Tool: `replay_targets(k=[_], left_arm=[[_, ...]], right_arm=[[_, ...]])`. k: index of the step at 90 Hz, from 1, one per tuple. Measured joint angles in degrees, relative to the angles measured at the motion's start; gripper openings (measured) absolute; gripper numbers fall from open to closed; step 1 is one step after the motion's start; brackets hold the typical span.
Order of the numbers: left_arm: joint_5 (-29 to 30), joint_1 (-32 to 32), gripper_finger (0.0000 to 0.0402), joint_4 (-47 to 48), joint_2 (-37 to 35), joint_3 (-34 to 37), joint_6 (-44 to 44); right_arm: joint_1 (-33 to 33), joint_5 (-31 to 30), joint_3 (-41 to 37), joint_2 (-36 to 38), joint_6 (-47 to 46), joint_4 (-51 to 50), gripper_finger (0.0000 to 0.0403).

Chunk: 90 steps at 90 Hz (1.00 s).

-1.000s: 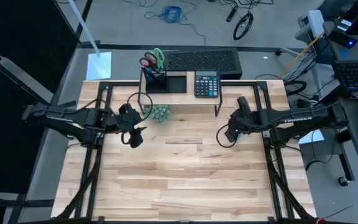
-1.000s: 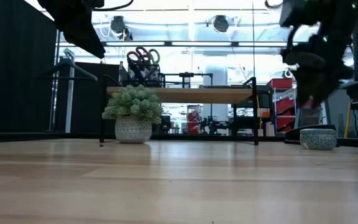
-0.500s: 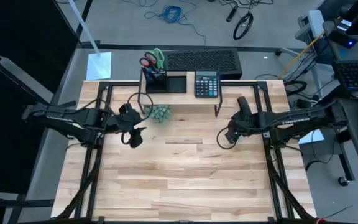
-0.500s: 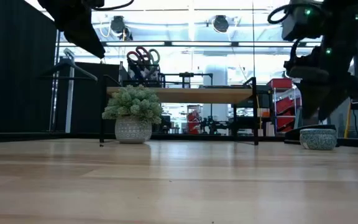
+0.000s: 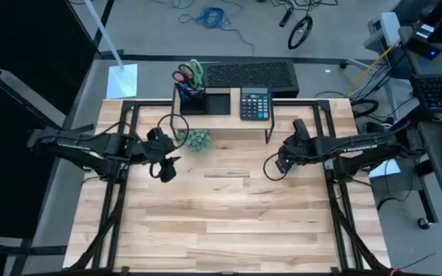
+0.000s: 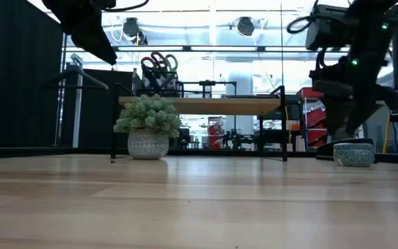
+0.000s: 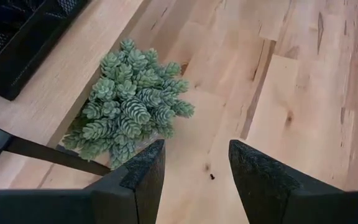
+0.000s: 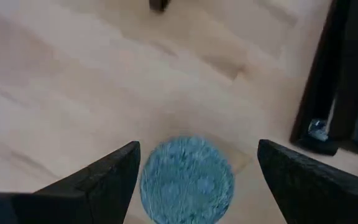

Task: Pick and place office supplies into organizer
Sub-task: Move the black stapler under the shelf

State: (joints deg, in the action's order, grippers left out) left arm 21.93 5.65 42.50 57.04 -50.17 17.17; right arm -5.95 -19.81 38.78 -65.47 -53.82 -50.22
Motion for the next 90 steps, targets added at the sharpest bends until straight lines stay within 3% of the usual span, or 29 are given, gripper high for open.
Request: replay_targets(k=[23, 57, 90], left_arm=[[0.00, -0.02, 0.0167, 0.00, 0.00, 0.00, -0.02], [0.00, -0.02, 0.0167, 0.02, 0.00, 0.00, -0.07], [0.00, -0.02, 0.0167, 0.07, 0.00, 0.00, -0.09]], right_arm=[[-11.78, -5.38, 4.24, 0.96, 6.03, -5.98, 0.0309], [-29.12, -0.64, 4.33, 0.77, 18.40, -7.39, 0.0309], [-35.43, 4.34, 1.75, -6.05, 24.54, -0.78, 0.0308]])
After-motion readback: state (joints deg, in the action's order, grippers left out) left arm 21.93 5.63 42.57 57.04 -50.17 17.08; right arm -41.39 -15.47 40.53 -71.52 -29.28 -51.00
